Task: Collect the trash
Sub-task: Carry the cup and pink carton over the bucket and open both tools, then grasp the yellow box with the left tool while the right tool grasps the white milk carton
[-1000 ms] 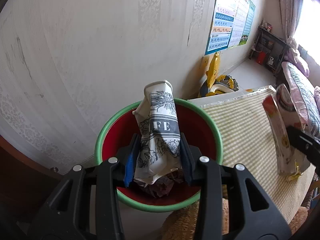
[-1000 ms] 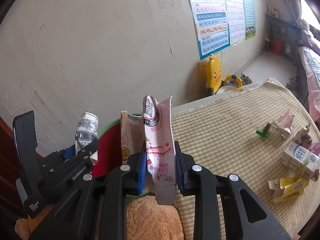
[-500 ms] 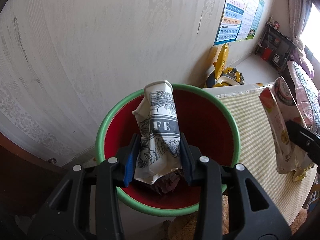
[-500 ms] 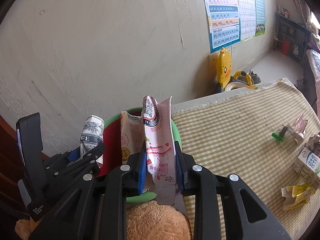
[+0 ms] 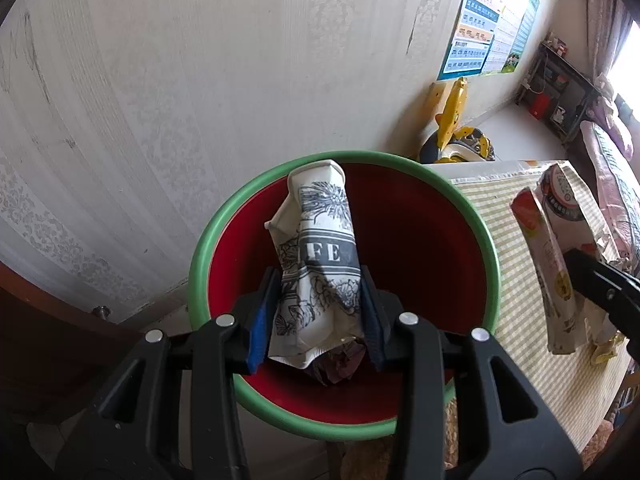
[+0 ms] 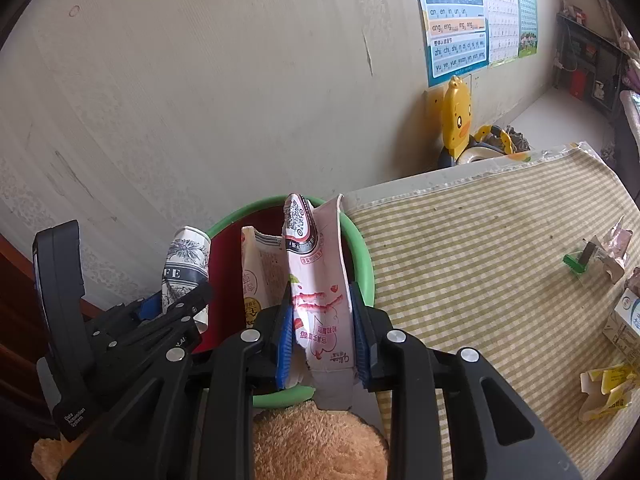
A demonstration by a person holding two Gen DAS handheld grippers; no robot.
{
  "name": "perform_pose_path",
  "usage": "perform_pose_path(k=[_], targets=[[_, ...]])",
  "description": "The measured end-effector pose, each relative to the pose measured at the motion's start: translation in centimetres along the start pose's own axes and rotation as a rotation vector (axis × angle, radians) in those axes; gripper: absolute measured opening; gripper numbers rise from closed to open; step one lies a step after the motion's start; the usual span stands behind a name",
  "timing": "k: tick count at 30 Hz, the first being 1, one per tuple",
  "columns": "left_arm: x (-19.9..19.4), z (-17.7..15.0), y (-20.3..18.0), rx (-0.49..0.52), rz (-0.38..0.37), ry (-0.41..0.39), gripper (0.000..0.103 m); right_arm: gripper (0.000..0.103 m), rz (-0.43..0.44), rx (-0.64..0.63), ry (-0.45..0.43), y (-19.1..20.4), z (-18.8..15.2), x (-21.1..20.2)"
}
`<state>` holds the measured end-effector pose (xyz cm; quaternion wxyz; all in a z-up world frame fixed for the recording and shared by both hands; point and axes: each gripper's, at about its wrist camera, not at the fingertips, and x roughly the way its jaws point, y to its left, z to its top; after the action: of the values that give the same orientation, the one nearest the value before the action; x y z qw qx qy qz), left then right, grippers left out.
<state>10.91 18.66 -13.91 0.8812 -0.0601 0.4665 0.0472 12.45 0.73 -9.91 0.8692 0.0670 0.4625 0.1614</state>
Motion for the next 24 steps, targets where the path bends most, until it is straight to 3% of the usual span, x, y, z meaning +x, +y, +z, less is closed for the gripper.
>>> perform_pose_path(k=[3,5,6,7,14,18,24], targets=[[0.3,0.0,0.2,-0.010,-0.008,0.013,0.041,0.028,0.017,0.010,-0.004,0.0,0.2,0.2],[0.4,0.1,0.2,-0.011,-0.012,0.012,0.054,0.043,0.031,0.020,-0.013,-0.1,0.3,0.2],[0.3,0.1,0.3,-0.017,-0.018,0.005,0.059,0.057,0.035,0.026,-0.030,-0.1,0.3,0.0],[0.2,0.2,0.4,-0.022,-0.021,0.001,0.061,0.060,0.039,0.029,-0.041,-0.2,0.3,-0.2],[-0.7,0.0,-0.2,-0.028,-0.032,-0.004,0.065,0.061,0.032,0.073,-0.054,-1.4,0.0,-1.8],[-1.9,-0.3,-2.1,0.020,-0.058,-0.020,0.066,0.065,-0.005,0.101,-0.073,-3.2,-1.0,-3.8],[-3.3,-0.8,-5.7,0.095,-0.100,-0.031,0.066,0.069,-0.158,0.162,-0.091,-9.2,-4.2,-7.4]])
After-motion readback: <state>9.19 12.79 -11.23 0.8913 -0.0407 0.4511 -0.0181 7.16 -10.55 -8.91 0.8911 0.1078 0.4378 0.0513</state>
